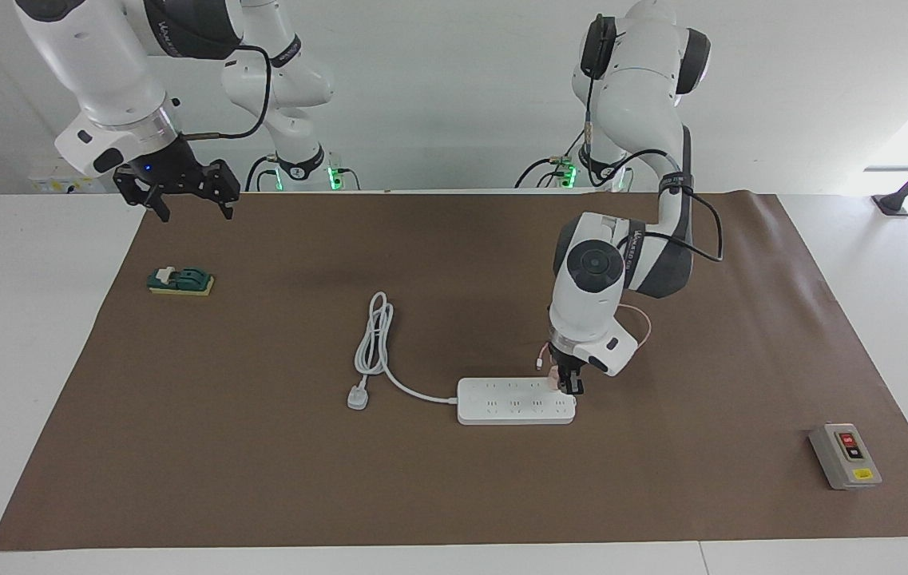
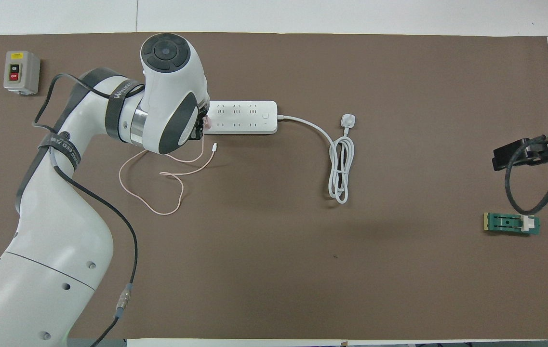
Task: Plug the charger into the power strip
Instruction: 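Push the charger prongs into the nearest power strip socket, left gripper, then open the left gripper and withdraw it from the power strip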
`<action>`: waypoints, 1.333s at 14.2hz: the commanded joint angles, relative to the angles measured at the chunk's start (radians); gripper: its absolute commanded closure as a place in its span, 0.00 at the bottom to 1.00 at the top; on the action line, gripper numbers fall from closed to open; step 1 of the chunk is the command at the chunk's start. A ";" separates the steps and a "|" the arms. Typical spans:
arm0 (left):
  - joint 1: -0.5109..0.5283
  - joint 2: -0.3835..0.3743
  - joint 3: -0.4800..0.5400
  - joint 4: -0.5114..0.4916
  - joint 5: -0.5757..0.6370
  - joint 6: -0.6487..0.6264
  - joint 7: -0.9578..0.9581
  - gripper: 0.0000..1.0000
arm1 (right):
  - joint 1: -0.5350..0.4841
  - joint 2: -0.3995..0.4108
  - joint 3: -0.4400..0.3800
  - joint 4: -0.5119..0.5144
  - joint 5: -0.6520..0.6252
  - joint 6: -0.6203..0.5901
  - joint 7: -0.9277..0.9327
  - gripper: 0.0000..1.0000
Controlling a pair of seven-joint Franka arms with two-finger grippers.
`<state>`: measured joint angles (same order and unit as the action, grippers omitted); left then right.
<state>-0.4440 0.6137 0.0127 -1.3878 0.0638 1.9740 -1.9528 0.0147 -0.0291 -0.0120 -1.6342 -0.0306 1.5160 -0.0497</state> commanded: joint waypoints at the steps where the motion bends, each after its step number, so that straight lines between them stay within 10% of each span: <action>1: -0.022 0.043 0.013 -0.007 0.025 0.051 -0.029 1.00 | -0.010 -0.008 0.010 -0.001 -0.003 -0.014 0.011 0.00; 11: -0.010 0.064 0.016 0.010 0.027 0.078 -0.014 1.00 | -0.012 -0.011 0.010 -0.007 -0.003 -0.016 0.011 0.00; 12: -0.010 0.055 0.018 0.016 0.027 0.072 -0.020 0.07 | -0.012 -0.011 0.010 -0.007 -0.003 -0.016 0.011 0.00; 19: 0.039 -0.097 0.027 0.021 0.030 0.003 0.030 0.00 | -0.012 -0.011 0.010 -0.009 -0.003 -0.017 0.011 0.00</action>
<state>-0.4232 0.5737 0.0405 -1.3514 0.0764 2.0056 -1.9507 0.0148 -0.0291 -0.0115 -1.6347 -0.0306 1.5127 -0.0497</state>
